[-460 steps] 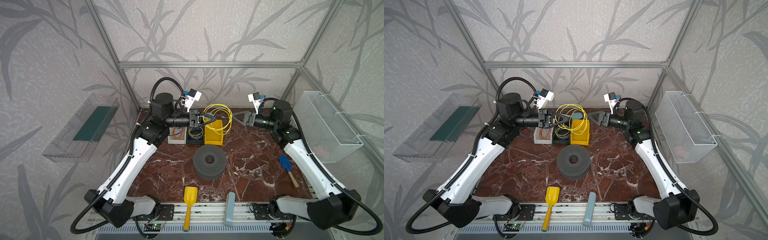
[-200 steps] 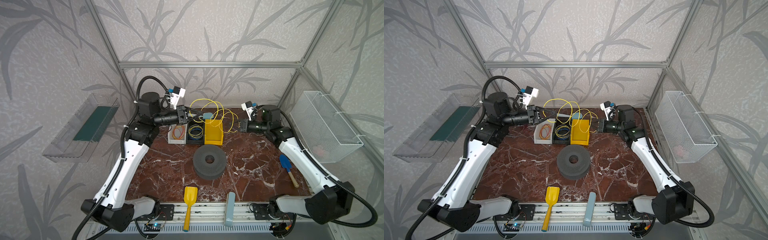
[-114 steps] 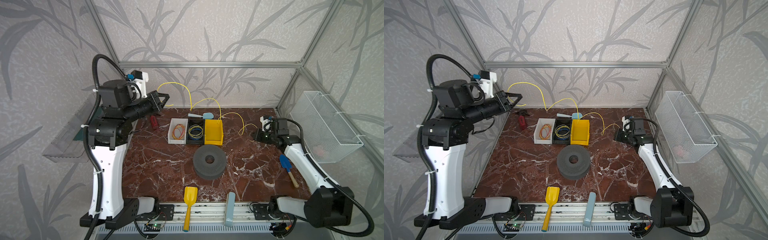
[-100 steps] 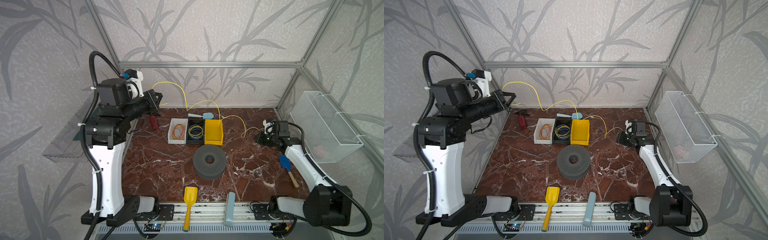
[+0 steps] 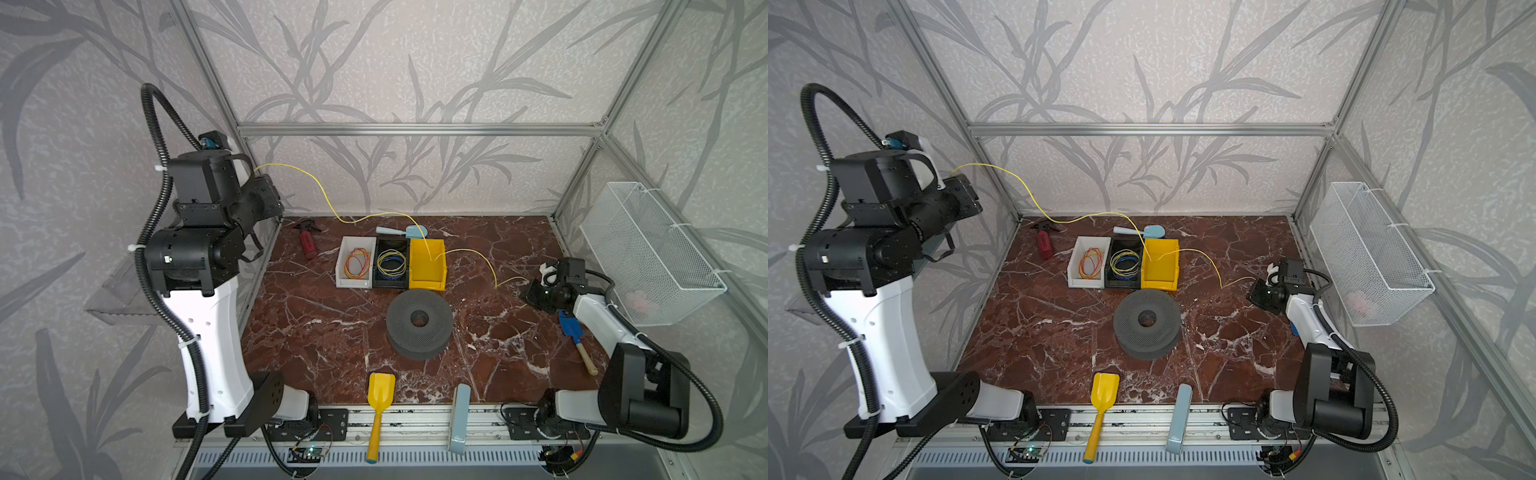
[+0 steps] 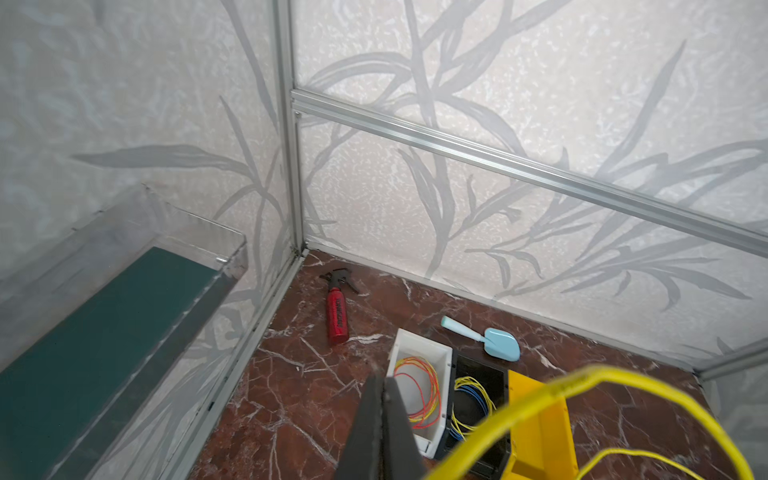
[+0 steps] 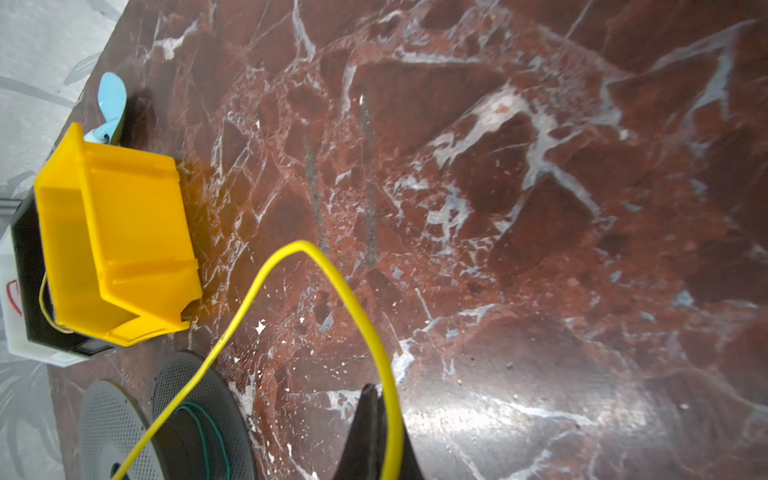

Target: Wrap the cables

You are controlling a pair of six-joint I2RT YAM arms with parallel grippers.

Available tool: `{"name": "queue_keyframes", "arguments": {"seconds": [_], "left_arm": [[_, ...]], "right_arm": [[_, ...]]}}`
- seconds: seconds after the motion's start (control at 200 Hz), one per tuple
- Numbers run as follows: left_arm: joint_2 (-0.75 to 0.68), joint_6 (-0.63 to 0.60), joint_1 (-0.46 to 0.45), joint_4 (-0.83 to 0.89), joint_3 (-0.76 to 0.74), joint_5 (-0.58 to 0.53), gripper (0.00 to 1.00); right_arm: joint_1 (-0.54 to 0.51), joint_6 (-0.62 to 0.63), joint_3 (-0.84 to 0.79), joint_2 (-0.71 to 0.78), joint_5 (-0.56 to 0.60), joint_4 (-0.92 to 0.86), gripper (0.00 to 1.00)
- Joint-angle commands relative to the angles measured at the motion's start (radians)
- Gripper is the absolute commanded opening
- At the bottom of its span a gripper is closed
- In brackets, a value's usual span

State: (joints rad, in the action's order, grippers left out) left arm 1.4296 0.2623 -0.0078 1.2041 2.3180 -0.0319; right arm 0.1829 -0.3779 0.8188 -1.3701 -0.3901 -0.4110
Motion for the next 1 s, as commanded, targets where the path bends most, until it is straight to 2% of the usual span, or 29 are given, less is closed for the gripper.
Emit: {"name": "queue_keyframes", "arguments": {"seconds": [0.0,0.05,0.085,0.195,0.31,0.365,0.485,0.59,0.765,0.91,0.995], "left_arm": [[-0.005,-0.009,-0.119,-0.059,-0.139,0.064,0.00],[-0.005,-0.014,-0.187,-0.058,-0.161,0.036,0.00],[0.003,-0.009,-0.215,-0.052,-0.163,0.040,0.00],[0.008,0.018,-0.253,-0.051,-0.167,0.070,0.00],[-0.005,0.032,-0.285,-0.062,-0.195,0.065,0.00],[-0.016,0.041,-0.293,-0.077,-0.226,0.071,0.00],[-0.024,0.078,-0.323,-0.099,-0.277,0.106,0.00],[-0.029,0.099,-0.349,-0.115,-0.298,0.111,0.00],[-0.023,0.119,-0.366,-0.125,-0.278,0.116,0.00],[-0.017,0.124,-0.373,-0.127,-0.264,0.122,0.00],[-0.017,0.126,-0.379,-0.124,-0.263,0.125,0.00]], "right_arm": [[-0.014,0.030,0.049,-0.018,-0.076,-0.015,0.00],[-0.028,0.031,0.061,-0.013,-0.093,-0.025,0.00],[-0.040,0.031,0.070,-0.006,-0.097,-0.033,0.04],[-0.072,0.048,0.113,0.016,-0.118,-0.069,0.26],[-0.079,0.051,0.147,0.065,-0.133,-0.093,0.54],[-0.080,0.048,0.157,0.097,-0.128,-0.101,0.62],[-0.090,0.041,0.186,0.172,-0.149,-0.111,0.69],[-0.164,0.044,0.224,0.236,-0.163,-0.093,0.73],[-0.361,0.018,0.294,0.271,-0.231,-0.025,0.83],[-0.542,0.008,0.309,0.216,-0.198,0.066,0.87],[-0.610,0.016,0.344,0.151,-0.178,0.088,0.88]]}}
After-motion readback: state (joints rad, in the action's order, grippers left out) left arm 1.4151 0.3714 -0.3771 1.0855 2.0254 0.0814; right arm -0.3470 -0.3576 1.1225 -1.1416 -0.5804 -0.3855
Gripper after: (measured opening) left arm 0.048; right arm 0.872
